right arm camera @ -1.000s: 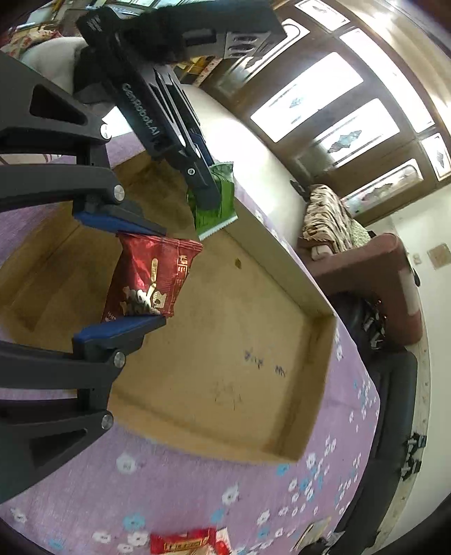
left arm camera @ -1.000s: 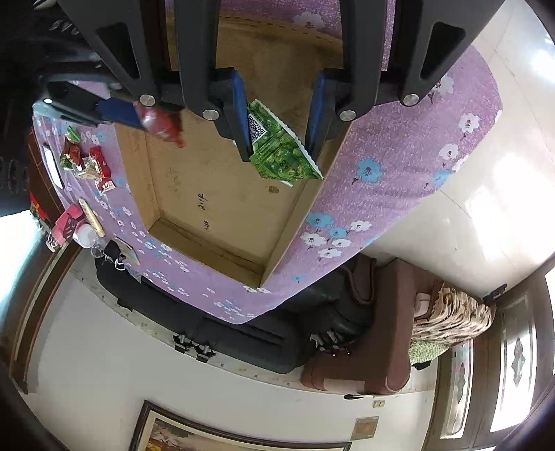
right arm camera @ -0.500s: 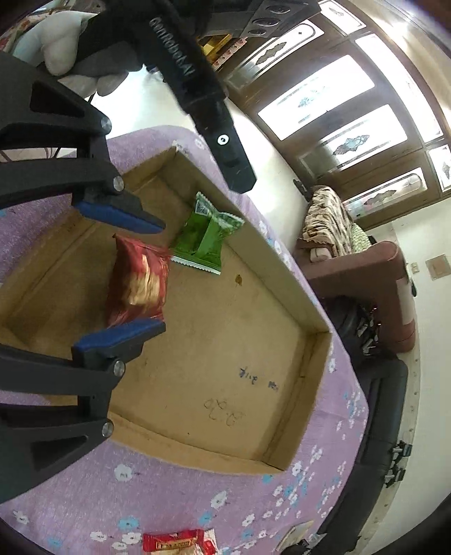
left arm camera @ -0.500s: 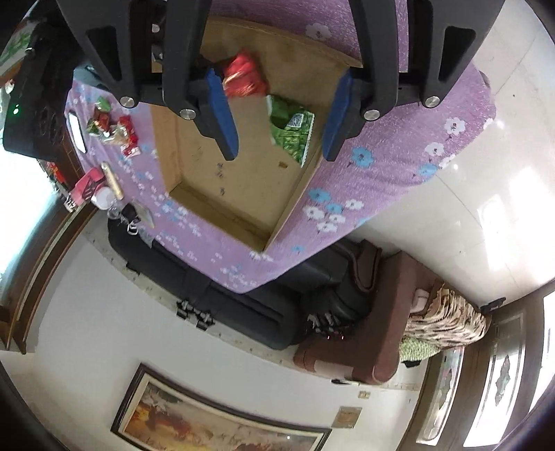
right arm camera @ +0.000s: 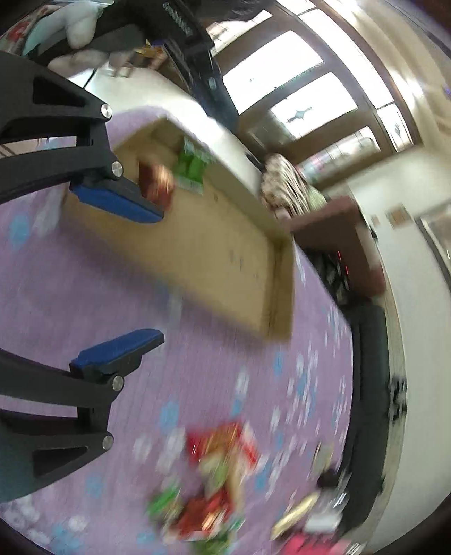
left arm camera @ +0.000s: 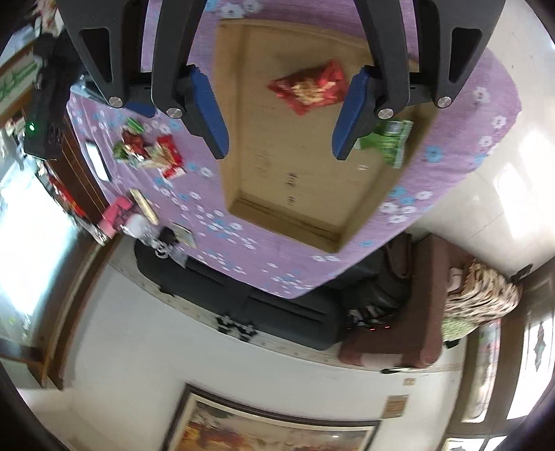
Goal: Organize snacks
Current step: 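Return both tools to the pile and grasp the red-and-gold bar with the left tool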
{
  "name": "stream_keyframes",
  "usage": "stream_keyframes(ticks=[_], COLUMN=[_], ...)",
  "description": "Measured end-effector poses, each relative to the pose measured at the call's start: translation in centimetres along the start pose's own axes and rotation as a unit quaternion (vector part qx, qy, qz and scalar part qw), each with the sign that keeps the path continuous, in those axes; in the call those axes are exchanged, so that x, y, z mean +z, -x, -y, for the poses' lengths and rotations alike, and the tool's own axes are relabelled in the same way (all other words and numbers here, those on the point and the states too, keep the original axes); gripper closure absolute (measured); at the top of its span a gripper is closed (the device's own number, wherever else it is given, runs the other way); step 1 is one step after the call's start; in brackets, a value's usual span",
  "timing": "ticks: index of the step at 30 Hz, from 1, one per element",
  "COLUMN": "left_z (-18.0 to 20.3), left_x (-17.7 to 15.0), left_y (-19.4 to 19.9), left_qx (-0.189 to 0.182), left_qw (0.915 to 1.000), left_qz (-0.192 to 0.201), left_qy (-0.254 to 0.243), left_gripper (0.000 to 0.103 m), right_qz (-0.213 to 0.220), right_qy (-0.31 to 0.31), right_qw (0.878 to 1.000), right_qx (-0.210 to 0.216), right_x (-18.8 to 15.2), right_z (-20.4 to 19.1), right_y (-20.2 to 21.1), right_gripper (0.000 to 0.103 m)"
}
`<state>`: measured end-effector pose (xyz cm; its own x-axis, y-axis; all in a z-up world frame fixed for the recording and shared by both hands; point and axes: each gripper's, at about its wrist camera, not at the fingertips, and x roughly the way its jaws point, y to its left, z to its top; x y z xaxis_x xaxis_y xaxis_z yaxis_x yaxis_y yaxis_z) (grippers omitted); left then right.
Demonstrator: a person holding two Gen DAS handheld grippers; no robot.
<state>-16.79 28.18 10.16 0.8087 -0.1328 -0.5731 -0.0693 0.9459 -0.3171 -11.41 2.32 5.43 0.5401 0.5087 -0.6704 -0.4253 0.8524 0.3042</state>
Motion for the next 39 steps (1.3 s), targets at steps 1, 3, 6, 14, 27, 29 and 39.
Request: stream_keyframes(ticks=[1, 3, 6, 14, 27, 29, 39], left_z=[0.8, 2.3, 4.4, 9.5, 11.9, 12.6, 15.8], left_x=[-0.1, -0.5, -1.0, -2.9, -3.7, -3.6, -3.3], left_y=[-0.3, -1.2, -2.5, -5.1, -7.5, -8.3, -14.3], left_qx=[-0.005, -0.017, -0.034, -0.079, -0.086, -0.088, -0.092], left_qw=[0.9999, 0.9995, 0.9983, 0.9916, 0.9862, 0.9849, 0.9796], left_qz=[-0.004, -0.015, -0.033, -0.083, -0.119, -0.124, -0.158], left_qy=[-0.008, -0.021, -0.034, -0.060, -0.078, -0.083, -0.083], left_gripper=[0.036, 0.036, 0.036, 0.036, 0.036, 0.036, 0.036], right_qz=[0.001, 0.008, 0.020, 0.029, -0.015, -0.005, 0.008], right_qy=[-0.014, -0.047, -0.092, -0.121, -0.103, -0.101, -0.127], right_qw=[1.000, 0.998, 0.991, 0.984, 0.981, 0.980, 0.984], right_qx=[-0.012, -0.051, -0.093, -0.127, -0.164, -0.172, -0.123], right_x=[-0.1, -0.6, -0.9, 0.6, 2.1, 1.9, 1.2], right_z=[1.9, 6.3, 11.3, 16.3, 14.3, 14.4, 15.4], right_y=[0.5, 2.1, 4.0, 4.2, -1.7, -1.7, -0.4], right_gripper=[0.040, 0.040, 0.040, 0.040, 0.044, 0.051, 0.054])
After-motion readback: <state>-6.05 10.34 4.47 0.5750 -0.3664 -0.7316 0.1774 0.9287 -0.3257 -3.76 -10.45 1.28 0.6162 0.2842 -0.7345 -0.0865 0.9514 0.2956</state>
